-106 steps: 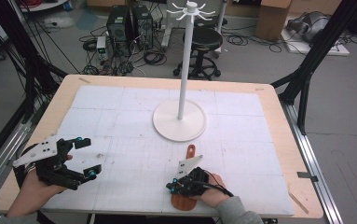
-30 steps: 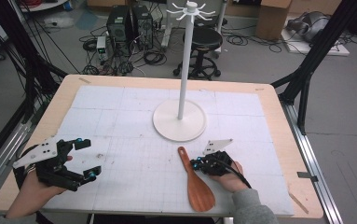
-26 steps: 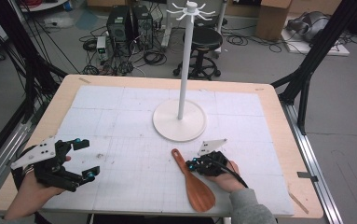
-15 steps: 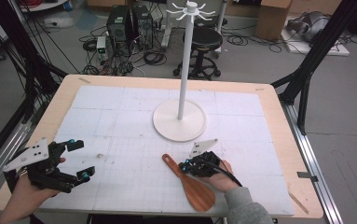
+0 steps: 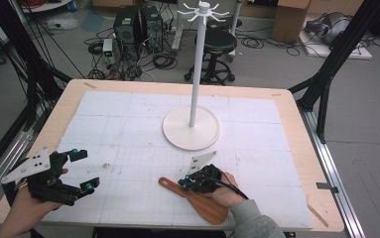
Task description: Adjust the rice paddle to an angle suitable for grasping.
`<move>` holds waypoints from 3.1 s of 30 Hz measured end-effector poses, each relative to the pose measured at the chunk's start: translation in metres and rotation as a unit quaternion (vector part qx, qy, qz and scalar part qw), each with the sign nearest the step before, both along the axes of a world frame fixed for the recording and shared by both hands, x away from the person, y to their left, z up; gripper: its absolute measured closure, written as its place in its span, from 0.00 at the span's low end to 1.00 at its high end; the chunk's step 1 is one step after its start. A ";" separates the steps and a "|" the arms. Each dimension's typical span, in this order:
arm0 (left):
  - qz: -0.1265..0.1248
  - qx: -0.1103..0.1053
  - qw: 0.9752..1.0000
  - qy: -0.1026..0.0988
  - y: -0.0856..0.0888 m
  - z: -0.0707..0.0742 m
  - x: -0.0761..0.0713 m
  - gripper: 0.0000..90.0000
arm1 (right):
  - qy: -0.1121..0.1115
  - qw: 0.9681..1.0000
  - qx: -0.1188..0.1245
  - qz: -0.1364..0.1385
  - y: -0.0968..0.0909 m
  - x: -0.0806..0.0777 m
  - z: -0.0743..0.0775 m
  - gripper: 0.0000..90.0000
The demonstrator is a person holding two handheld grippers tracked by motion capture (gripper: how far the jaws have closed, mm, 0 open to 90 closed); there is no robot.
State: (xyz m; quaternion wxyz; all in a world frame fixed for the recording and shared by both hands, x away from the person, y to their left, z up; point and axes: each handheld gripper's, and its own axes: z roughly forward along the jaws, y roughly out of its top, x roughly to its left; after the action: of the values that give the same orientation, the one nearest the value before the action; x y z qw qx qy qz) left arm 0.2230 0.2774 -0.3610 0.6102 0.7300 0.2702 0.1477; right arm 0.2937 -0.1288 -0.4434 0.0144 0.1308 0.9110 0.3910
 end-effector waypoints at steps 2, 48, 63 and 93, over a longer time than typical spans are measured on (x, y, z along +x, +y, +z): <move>0.000 0.000 1.000 0.000 0.000 0.000 0.000 0.02 | -0.004 1.000 -0.002 0.005 0.004 -0.002 0.001 0.99; 0.003 0.001 1.000 0.003 0.000 -0.003 0.002 0.02 | -0.040 0.999 0.034 0.000 0.015 -0.036 0.023 0.37; 0.003 0.000 1.000 0.007 0.000 -0.004 0.003 0.02 | -0.042 0.999 0.016 -0.028 0.016 -0.042 0.024 0.00; 0.004 -0.001 1.000 0.015 0.002 -0.007 0.004 0.02 | -0.028 0.996 -0.085 -0.019 0.033 -0.043 0.011 0.31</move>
State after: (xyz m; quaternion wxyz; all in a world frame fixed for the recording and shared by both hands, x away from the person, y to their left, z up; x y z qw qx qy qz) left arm 0.2275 0.2794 -0.3685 0.6059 0.7306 0.2823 0.1392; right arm 0.2509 -0.0963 -0.4329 0.0583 0.1359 0.9376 0.3148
